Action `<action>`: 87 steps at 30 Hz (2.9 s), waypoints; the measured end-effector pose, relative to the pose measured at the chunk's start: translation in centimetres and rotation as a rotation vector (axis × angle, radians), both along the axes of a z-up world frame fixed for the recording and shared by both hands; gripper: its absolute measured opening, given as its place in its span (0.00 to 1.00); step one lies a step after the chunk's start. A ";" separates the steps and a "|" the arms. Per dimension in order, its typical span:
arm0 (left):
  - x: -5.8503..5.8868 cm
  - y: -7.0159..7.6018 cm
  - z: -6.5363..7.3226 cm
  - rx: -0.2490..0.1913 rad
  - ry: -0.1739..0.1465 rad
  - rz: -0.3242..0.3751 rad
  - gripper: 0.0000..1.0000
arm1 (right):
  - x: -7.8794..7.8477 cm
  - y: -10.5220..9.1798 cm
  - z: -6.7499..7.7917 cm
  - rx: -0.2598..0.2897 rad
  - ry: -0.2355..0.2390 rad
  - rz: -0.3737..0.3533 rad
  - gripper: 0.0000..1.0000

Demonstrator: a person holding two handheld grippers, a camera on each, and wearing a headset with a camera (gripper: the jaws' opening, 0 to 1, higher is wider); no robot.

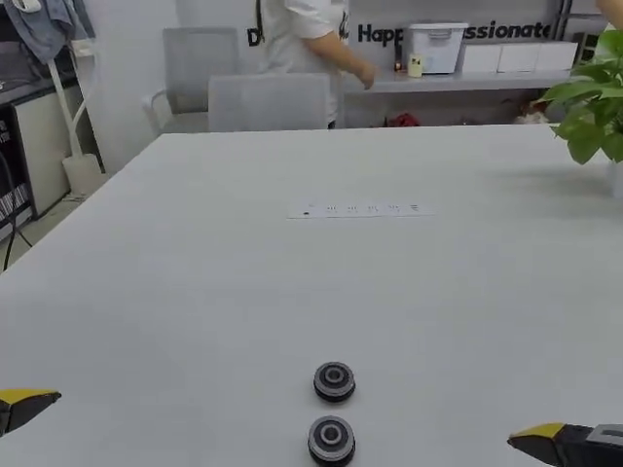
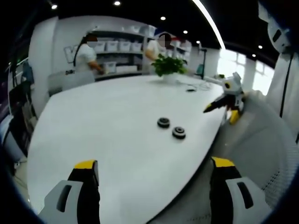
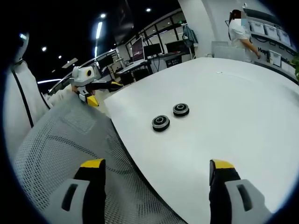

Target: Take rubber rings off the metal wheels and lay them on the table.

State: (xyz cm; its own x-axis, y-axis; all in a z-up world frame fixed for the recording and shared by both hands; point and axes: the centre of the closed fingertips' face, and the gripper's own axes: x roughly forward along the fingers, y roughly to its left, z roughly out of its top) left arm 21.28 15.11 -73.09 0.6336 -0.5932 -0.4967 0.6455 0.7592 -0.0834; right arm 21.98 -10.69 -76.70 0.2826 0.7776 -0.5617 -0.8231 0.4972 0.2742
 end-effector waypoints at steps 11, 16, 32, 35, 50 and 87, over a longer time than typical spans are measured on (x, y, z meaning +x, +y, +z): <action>-0.1 -1.3 0.6 0.041 0.008 -0.095 1.00 | 0.6 0.5 -0.1 0.004 -0.008 0.039 0.84; 0.0 -1.9 1.1 0.058 -0.003 -0.133 1.00 | 0.7 0.7 0.2 -0.004 -0.017 0.057 0.83; 1.1 -5.9 6.7 0.050 -0.104 -0.237 1.00 | 2.7 1.3 3.5 0.031 -0.088 0.069 0.82; 1.3 -6.7 6.9 0.072 -0.128 -0.262 1.00 | 3.1 1.6 4.2 0.033 -0.108 0.077 0.80; 3.5 -10.4 10.5 0.040 -0.234 -0.368 0.96 | 5.0 2.8 8.3 0.027 -0.197 0.113 0.78; 8.0 -14.7 5.0 -0.083 -0.260 -0.498 0.69 | 7.4 11.0 7.8 0.206 -0.277 0.320 0.54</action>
State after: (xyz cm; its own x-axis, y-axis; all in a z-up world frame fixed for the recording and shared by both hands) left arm 29.23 0.42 -68.05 0.3625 -0.8821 -0.3008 0.9312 0.3557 0.0793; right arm 29.35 0.27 -68.91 0.1279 0.9375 -0.3235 -0.9824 0.1646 0.0886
